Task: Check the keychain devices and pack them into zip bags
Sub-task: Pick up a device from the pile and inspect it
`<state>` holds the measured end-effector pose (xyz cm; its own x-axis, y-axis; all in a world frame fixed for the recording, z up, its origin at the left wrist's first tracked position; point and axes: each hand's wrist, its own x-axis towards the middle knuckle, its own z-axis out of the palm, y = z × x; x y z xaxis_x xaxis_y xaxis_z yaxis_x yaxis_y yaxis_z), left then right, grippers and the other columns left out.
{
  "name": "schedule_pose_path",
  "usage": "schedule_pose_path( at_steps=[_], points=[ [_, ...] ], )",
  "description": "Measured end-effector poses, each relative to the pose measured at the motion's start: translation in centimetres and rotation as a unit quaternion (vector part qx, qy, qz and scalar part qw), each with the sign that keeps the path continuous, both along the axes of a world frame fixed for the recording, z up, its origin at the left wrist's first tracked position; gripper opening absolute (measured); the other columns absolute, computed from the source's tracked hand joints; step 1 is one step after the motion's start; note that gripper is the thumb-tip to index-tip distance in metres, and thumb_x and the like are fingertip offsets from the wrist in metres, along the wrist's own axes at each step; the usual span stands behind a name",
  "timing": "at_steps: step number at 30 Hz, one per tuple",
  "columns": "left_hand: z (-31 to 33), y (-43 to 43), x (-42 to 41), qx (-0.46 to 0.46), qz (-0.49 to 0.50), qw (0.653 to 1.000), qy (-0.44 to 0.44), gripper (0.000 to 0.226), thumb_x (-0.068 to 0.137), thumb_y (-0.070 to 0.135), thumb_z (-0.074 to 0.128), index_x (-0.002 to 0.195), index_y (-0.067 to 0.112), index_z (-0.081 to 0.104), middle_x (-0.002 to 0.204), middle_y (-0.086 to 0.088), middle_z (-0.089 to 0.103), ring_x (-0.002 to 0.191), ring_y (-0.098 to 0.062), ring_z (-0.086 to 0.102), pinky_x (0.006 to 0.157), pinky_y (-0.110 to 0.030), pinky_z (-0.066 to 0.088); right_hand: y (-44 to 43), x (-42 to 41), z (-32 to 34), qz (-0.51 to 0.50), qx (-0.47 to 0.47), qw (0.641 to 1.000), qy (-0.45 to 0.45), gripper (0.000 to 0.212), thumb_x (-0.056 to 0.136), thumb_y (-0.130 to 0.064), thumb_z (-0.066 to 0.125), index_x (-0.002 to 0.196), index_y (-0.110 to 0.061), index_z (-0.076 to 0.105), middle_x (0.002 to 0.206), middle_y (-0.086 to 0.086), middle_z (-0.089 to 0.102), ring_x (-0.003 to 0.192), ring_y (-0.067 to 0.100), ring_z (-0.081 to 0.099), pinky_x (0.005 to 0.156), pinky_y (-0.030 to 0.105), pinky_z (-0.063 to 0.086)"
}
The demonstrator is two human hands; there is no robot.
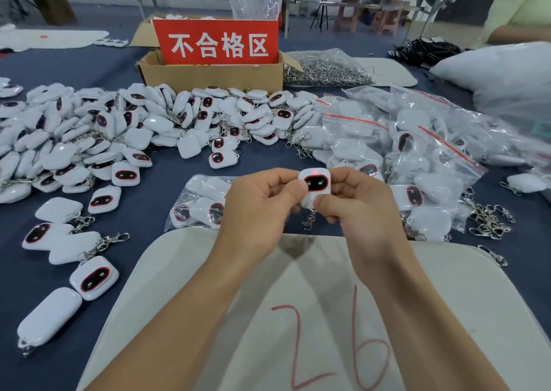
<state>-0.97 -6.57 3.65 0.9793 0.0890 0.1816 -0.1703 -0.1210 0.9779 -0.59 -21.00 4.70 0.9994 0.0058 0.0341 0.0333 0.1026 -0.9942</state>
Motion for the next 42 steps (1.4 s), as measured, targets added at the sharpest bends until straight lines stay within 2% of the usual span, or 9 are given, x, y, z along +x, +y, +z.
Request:
schedule_pose_path(
  at_steps=[3,9,14,17,22,25,29,34,42],
  points=[
    [0.1,-0.1,-0.1,0.012,0.004,1.000,0.000,0.026,0.097,0.012,0.067,0.086,0.033,0.079,0.062,0.012,0.069,0.056,0.000,0.057,0.057,-0.010,0.043,0.3,0.0,-0.2,-0.021,-0.016,1.000,0.006,0.024,0.079,0.013,0.072,0.091,-0.008,0.074,0.075,0.003,0.075,0.064,0.009,0.061,0.055,0.014,0.043],
    [0.2,-0.3,-0.2,-0.012,0.063,0.998,-0.019,0.022,0.094,0.018,0.074,0.079,0.034,0.079,0.061,0.008,0.071,0.051,-0.003,0.055,0.051,-0.011,0.043,0.5,-0.2,-0.2,-0.074,-0.106,0.991,-0.047,0.032,0.079,-0.004,0.076,0.099,-0.027,0.067,0.087,-0.001,0.076,0.072,0.018,0.070,0.068,0.032,0.057],
    [0.1,-0.3,-0.2,-0.027,0.075,0.997,-0.020,0.011,0.087,0.028,0.076,0.079,0.032,0.082,0.068,0.005,0.076,0.056,-0.006,0.062,0.057,-0.020,0.053,1.3,-0.6,-0.5,-0.055,-0.201,0.971,-0.117,0.044,0.079,-0.006,0.077,0.102,-0.041,0.065,0.096,-0.029,0.070,0.072,0.003,0.066,0.070,0.015,0.054],
    [0.3,-0.1,-0.2,0.002,0.087,0.996,-0.025,0.012,0.085,0.036,0.070,0.081,0.041,0.080,0.074,0.010,0.077,0.068,-0.007,0.069,0.072,-0.028,0.058,1.1,-0.3,-0.5,-0.025,-0.131,0.989,-0.066,0.032,0.094,-0.002,0.064,0.103,-0.032,0.074,0.097,-0.008,0.078,0.086,0.008,0.071,0.082,0.031,0.060],
    [0.4,0.7,-0.7,0.252,0.166,0.947,-0.109,0.037,0.077,0.035,0.072,0.114,0.041,0.073,0.103,0.028,0.066,0.105,0.001,0.055,0.090,-0.005,0.037,0.5,0.1,0.2,-0.043,0.170,0.979,0.100,0.026,0.106,0.000,0.045,0.104,0.000,0.071,0.086,0.018,0.075,0.064,0.019,0.068,0.060,0.025,0.058],
    [0.8,1.0,-0.9,0.363,0.148,0.914,-0.105,0.059,0.072,0.037,0.066,0.132,0.035,0.066,0.121,0.017,0.056,0.113,-0.008,0.049,0.091,-0.016,0.035,0.1,0.3,0.1,-0.062,0.194,0.970,0.130,0.023,0.107,-0.010,0.051,0.100,0.001,0.070,0.078,0.016,0.075,0.053,0.014,0.061,0.050,0.021,0.051],
    [0.8,1.5,-1.2,0.507,0.140,0.850,-0.039,0.064,0.075,0.033,0.062,0.138,0.035,0.061,0.100,0.010,0.067,0.097,-0.021,0.060,0.081,-0.034,0.035,0.2,0.3,-0.4,-0.079,0.066,0.988,0.111,0.027,0.102,-0.018,0.062,0.085,-0.002,0.075,0.066,0.011,0.070,0.045,0.011,0.049,0.042,0.019,0.039],
    [0.7,1.6,-0.7,0.337,0.196,0.921,-0.008,0.038,0.088,0.027,0.062,0.124,0.037,0.066,0.089,0.009,0.073,0.088,-0.020,0.064,0.075,-0.031,0.037,1.3,0.0,-1.3,-0.057,-0.121,0.989,0.057,0.026,0.091,-0.022,0.073,0.066,-0.015,0.076,0.051,0.010,0.059,0.045,0.013,0.045,0.047,0.019,0.037],
    [0.3,1.6,-0.5,0.229,0.186,0.950,-0.099,0.019,0.087,0.025,0.054,0.096,0.032,0.070,0.087,0.013,0.073,0.081,-0.011,0.065,0.077,-0.034,0.052,4.3,0.3,-0.3,0.192,0.026,0.978,0.083,0.043,0.091,0.010,0.049,0.106,-0.015,0.080,0.097,0.010,0.078,0.078,0.020,0.070,0.064,0.026,0.058]
  ],
)
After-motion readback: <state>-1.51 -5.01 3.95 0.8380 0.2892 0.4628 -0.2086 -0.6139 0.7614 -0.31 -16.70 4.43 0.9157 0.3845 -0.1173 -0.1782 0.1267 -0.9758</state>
